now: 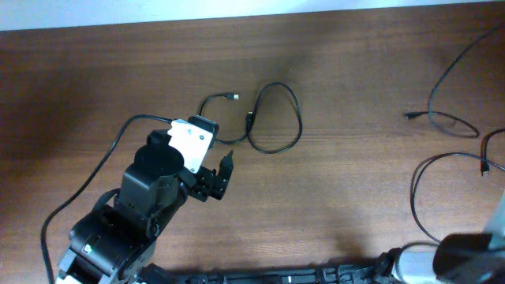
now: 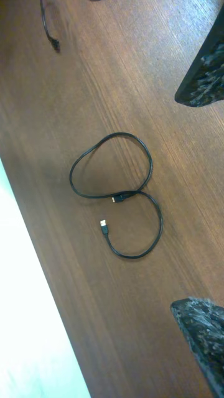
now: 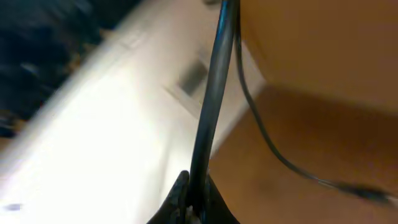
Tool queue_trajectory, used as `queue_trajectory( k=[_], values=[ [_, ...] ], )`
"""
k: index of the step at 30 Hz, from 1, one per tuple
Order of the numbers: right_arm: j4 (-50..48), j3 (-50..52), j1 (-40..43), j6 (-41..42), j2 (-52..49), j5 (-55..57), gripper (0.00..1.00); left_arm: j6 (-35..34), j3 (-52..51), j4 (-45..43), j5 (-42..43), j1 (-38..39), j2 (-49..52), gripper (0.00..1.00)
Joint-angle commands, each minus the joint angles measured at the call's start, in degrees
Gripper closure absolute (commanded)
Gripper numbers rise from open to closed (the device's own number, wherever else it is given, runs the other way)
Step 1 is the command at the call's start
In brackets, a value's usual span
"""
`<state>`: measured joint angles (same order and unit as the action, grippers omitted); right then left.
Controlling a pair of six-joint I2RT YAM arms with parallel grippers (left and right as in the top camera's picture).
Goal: Untangle cables
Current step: 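Reach the right gripper back to the remaining cable and grasp it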
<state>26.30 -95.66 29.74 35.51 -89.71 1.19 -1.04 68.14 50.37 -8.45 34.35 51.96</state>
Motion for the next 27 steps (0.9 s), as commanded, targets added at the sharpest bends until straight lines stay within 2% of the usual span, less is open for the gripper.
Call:
queue_trajectory(
  k=[1,8,9,10,12,13,14,16,20,23,27],
  values=[
    [3.98,-0.68,2.71,-1.01,-4.07,0.81,0.96,0.85,0.26,-0.07,-0.59,-0.28,-0.17,0.01],
    [12.11,-0.66,4.85,-1.05,-9.86,0.87,0.95,0.85,0.26,-0.07,-0.59,-0.28,-0.17,0.01],
    [12.72,-0.66,4.83,-1.05,-10.03,0.90,0.86,0.85,0.26,-0.09,-0.59,-0.28,-0.17,0.01],
    [13.44,-0.63,4.83,-1.01,-10.10,0.81,0.68,0.85,0.26,-0.07,-0.59,-0.28,-0.17,0.01],
    [14.80,-0.63,4.83,-1.03,-10.10,0.79,0.30,0.85,0.26,-0.07,-0.59,-0.28,-0.17,0.01],
    [15.78,-0.63,4.83,-1.01,-10.10,0.79,0.05,0.87,0.26,-0.09,-0.59,-0.28,-0.20,0.01],
    [16.28,-0.63,4.83,-1.01,-10.10,0.76,0.01,0.85,0.26,-0.09,-0.59,-0.28,-0.20,0.01],
    [18.21,-0.63,4.79,-1.03,-10.10,-0.31,0.01,0.87,0.26,-0.09,-0.59,-0.28,-0.17,0.01],
    [20.63,-0.46,4.59,-2.29,-10.10,-11.32,0.00,0.87,0.26,-0.09,-0.59,-0.28,-0.17,0.01],
    [20.41,0.13,2.25,-9.60,-10.12,-19.06,0.01,0.85,0.26,-0.09,-0.59,-0.28,-0.17,0.01],
    [21.33,0.61,-2.95,-20.37,-11.98,-22.56,0.01,0.87,0.26,-0.07,-0.59,-0.28,-0.17,0.01]
  ],
)
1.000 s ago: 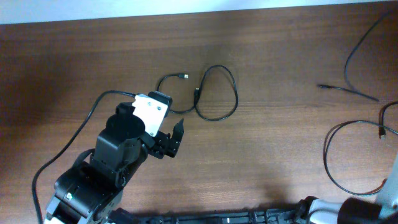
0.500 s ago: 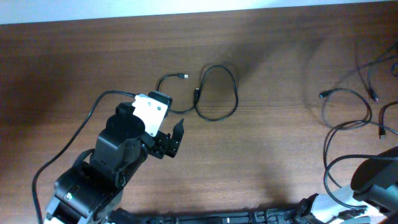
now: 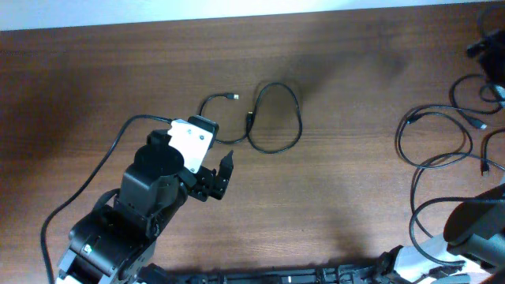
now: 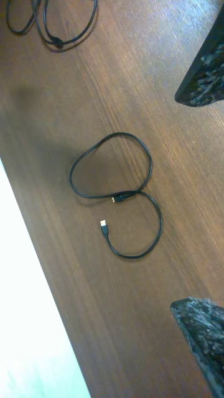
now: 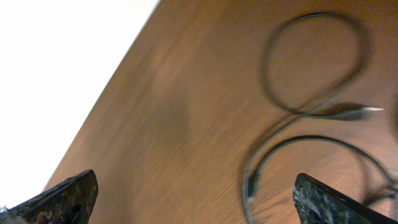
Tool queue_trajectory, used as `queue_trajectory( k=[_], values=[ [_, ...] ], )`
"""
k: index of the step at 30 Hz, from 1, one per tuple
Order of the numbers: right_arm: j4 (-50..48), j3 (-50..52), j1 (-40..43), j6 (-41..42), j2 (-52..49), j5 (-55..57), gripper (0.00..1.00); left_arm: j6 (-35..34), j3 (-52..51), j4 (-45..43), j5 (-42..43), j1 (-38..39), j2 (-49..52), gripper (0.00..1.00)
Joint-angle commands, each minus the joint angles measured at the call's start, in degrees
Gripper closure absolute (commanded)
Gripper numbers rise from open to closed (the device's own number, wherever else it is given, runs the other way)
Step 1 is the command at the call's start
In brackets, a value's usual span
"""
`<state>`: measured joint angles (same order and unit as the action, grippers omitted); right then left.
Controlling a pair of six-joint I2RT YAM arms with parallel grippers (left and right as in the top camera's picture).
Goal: Untangle cables
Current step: 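Reach the right gripper back to the remaining cable and grasp it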
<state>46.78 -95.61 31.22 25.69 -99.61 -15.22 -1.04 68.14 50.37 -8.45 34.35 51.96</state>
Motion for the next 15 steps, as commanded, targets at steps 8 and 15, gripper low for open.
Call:
queue_trajectory(
  k=[8,15],
  values=[
    [0.13,0.57,-19.61,-16.70,-17.73,-26.86,0.01,0.85,0.26,-0.09,-0.59,-0.28,-0.17,0.01],
    [-1.64,0.57,-32.48,-16.70,-22.60,-38.97,0.00,0.87,0.26,-0.09,-0.59,-0.28,-0.17,0.01]
  ],
)
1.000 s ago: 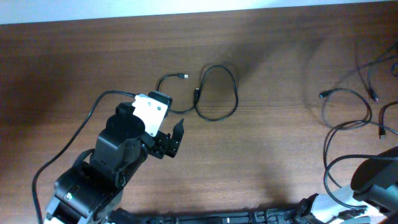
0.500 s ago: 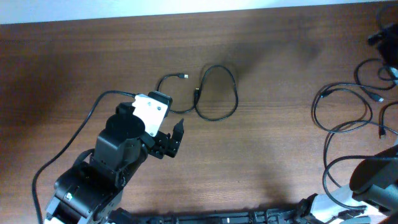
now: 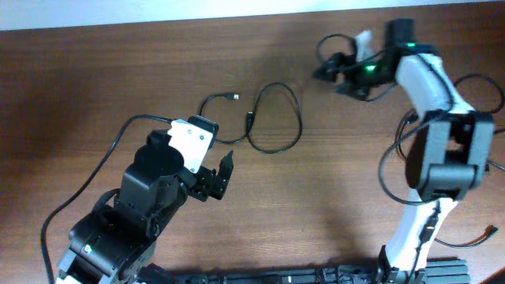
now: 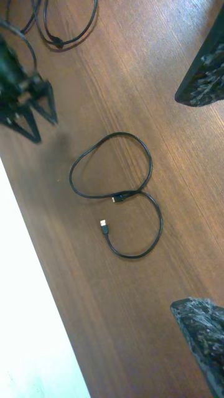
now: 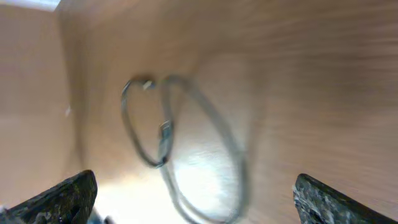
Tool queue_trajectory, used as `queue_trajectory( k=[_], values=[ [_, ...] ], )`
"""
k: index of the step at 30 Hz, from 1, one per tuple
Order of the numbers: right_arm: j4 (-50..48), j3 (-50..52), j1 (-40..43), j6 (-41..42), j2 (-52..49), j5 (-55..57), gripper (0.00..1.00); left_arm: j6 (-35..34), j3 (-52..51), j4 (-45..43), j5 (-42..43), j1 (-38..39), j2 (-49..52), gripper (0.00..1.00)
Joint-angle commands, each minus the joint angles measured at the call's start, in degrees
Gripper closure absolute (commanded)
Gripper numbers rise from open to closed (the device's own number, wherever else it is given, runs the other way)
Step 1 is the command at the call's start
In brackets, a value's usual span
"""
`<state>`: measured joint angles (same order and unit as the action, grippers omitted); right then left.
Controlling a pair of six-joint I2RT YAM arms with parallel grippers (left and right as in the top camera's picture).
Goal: Untangle cables
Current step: 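Reach the right gripper back to the remaining cable and grasp it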
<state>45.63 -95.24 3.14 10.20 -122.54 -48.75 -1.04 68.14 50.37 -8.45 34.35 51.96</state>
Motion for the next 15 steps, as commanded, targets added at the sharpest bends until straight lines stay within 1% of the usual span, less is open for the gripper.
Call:
queue_trajectory(
  k=[1,3,8,11,12,15],
  values=[
    [-0.85,0.20,-6.32,-1.18,0.33,-4.46,0.00,0.87,0.26,-0.09,-0.59,-0.28,-0.17,0.01],
    [-1.42,0.20,-11.08,0.02,0.33,2.80,0.00,0.87,0.26,-0.07,-0.59,-0.28,-0.20,0.01],
    [-7.17,0.20,-18.80,7.63,0.33,9.79,0.01,0.87,0.26,-0.07,-0.59,-0.28,-0.17,0.01],
    [-8.20,0.20,-22.47,15.15,0.28,24.52,0.01,0.85,0.26,-0.09,-0.59,-0.28,-0.20,0.01],
    [-8.28,0.20,-23.50,16.68,0.28,27.85,0.01,0.85,0.26,-0.09,-0.59,-0.28,-0.17,0.01],
    [-9.40,0.22,-25.70,16.92,0.28,32.48,0.01,0.85,0.26,-0.07,-0.59,-0.28,-0.17,0.01]
  ],
)
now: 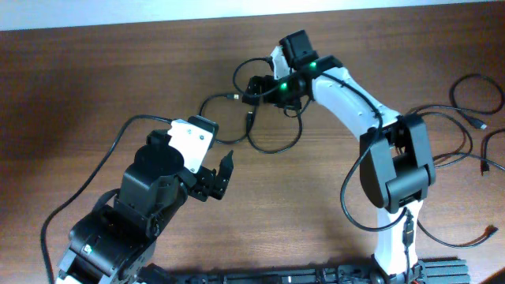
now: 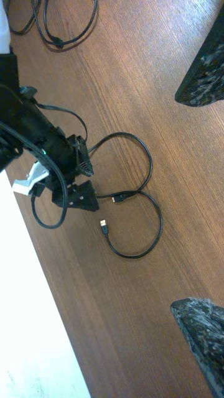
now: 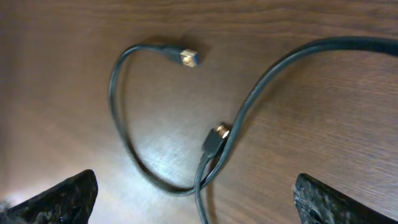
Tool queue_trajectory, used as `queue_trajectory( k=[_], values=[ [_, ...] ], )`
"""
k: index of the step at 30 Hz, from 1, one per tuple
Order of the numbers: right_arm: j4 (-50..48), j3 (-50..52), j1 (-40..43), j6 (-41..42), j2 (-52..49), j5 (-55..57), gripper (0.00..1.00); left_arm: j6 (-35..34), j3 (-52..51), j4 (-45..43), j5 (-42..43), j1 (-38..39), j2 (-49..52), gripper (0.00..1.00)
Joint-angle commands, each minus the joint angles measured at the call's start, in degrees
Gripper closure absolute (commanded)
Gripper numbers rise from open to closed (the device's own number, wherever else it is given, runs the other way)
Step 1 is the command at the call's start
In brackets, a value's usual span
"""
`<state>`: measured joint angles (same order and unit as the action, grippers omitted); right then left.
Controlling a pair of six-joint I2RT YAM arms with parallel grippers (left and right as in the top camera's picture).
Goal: Untangle cables
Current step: 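Reach the right gripper back to the remaining cable and grasp it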
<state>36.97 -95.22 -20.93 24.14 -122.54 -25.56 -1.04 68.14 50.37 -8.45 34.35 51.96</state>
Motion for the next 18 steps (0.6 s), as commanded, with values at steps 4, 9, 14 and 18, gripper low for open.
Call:
queue_trajectory(
  k=[4,9,14,18],
  values=[
    [-3.08,0.94,-2.78,2.99,0.22,14.67,0.01,0.87,0.26,-0.07,-0.59,-0.28,-0.17,0.01],
    [-8.11,4.22,-2.78,5.42,0.22,14.12,0.07,0.87,0.26,-0.07,-0.59,-0.28,-0.17,0.01],
    [-16.39,9.16,-2.80,12.55,0.22,13.77,0.11,0.87,0.26,-0.07,-0.59,-0.28,-0.17,0.01],
    [-22.49,13.35,-2.80,13.90,0.15,13.73,0.11,0.87,0.26,-0.07,-0.59,-0.28,-0.17,0.01]
  ],
)
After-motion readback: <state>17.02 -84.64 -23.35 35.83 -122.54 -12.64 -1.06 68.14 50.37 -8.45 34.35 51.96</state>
